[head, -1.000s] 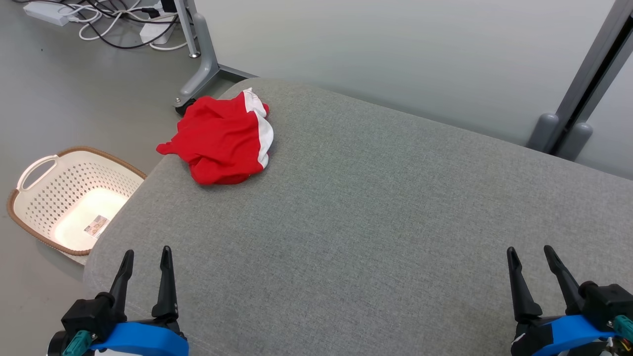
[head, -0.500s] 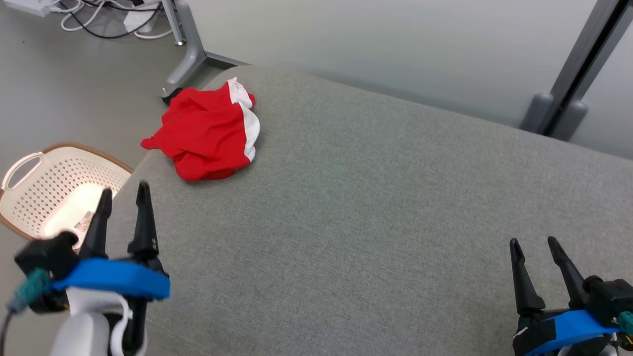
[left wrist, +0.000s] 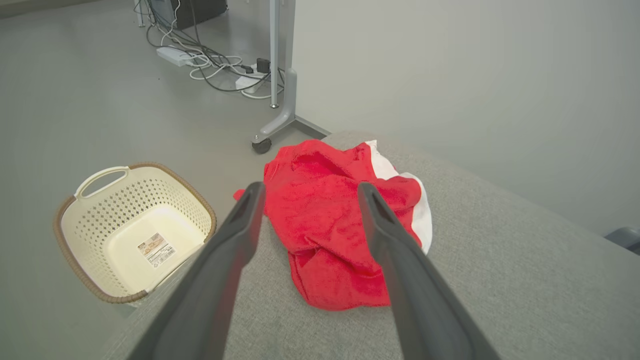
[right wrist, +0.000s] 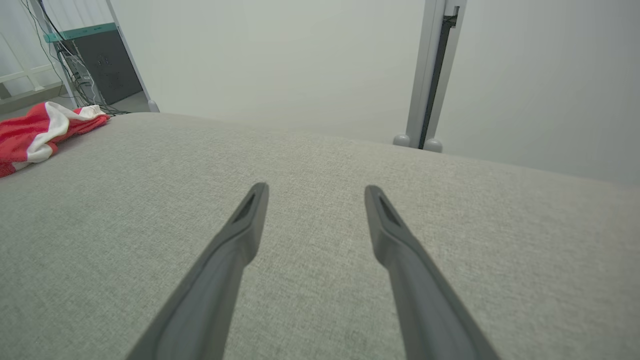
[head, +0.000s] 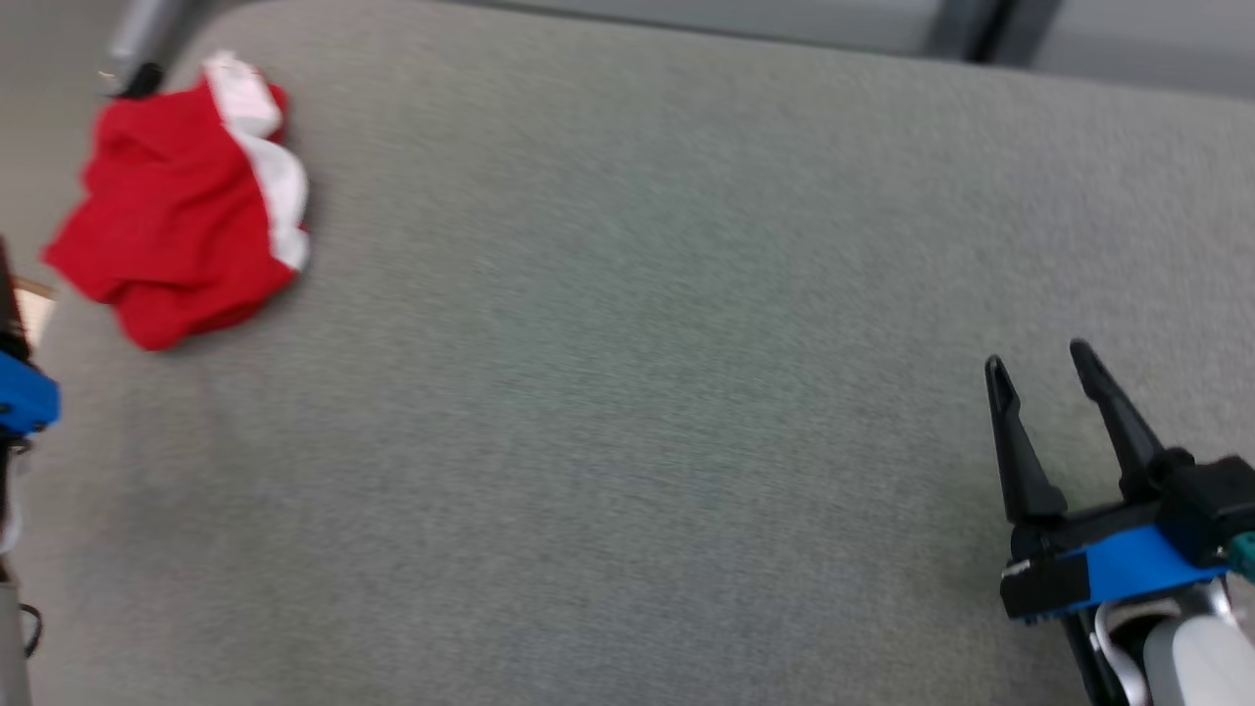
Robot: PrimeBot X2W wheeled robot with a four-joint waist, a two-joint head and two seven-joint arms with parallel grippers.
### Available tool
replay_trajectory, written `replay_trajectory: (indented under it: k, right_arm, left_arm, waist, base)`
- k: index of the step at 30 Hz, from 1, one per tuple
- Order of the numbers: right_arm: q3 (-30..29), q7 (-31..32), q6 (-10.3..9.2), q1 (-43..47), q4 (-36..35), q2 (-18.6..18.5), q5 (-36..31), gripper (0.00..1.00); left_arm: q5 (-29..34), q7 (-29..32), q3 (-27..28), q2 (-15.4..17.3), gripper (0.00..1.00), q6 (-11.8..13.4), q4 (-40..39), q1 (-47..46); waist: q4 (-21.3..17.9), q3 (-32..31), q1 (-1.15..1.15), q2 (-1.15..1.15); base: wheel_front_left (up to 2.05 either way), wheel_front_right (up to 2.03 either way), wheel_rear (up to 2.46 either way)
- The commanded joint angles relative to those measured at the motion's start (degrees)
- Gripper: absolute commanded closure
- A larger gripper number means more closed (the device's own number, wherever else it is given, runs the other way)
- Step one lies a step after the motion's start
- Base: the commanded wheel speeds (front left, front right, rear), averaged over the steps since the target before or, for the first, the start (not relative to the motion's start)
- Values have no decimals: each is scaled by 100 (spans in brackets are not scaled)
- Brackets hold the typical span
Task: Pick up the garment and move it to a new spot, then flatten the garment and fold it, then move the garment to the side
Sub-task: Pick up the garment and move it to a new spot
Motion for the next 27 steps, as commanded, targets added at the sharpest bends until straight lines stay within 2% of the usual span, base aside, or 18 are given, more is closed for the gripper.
replay_trajectory:
  k: [1,8,12,16,17,19,21,27]
  right_arm:
    - [70,37,3,-188,-155,-93,-50,0]
    - [281,205,3,-601,-687,-259,-86,0]
    - [316,203,2,-755,-834,-255,-75,0]
    - [379,157,2,-843,-866,-222,-26,0]
    - [370,142,2,-852,-856,-213,-17,0]
    - [345,130,2,-853,-814,-187,4,0]
    - [314,105,2,-841,-766,-167,12,0]
    - [301,-20,2,-829,-528,-83,82,0]
  left_arm:
    - [-53,64,107,100,0,78,169,-155]
    - [-336,240,535,408,0,289,788,-506]
    - [-393,296,671,530,0,436,982,-574]
    - [-587,538,826,573,0,510,1256,-598]
    - [-662,672,821,466,0,556,1291,-584]
    - [-813,1074,736,294,100,588,1294,-504]
    - [-843,1278,685,261,100,630,1158,-421]
    - [-768,1195,737,635,100,491,713,-488]
  waist:
    - [-168,240,0,0]
    - [-832,1157,0,0]
    - [-1114,1463,0,0]
    - [-1346,1632,0,0]
    - [-1378,1645,0,0]
    - [-1422,1640,0,0]
    - [-1434,1599,0,0]
    - [-1398,1137,0,0]
  base:
    - [0,0,0]
    - [0,0,0]
    - [0,0,0]
    - [0,0,0]
    - [0,0,0]
    - [0,0,0]
    - [0,0,0]
    - [0,0,0]
